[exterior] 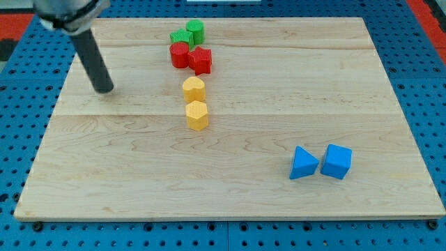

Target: Move your arm towards the top left corner

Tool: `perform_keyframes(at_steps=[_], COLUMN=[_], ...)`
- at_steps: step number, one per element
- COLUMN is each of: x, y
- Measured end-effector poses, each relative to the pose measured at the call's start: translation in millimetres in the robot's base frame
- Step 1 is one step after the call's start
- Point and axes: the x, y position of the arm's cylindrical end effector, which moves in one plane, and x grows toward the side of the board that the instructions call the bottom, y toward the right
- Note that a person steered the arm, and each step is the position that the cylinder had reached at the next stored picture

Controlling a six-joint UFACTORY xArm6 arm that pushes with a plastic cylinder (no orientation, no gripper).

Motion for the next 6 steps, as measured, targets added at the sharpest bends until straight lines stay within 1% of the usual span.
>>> perform_keyframes(at_steps=[1,2,3,5,6], x=[-58.5,-63.6,-86.5,-126.0,-121.9], y=[66.6,93.4,93.7,163.9,139.2])
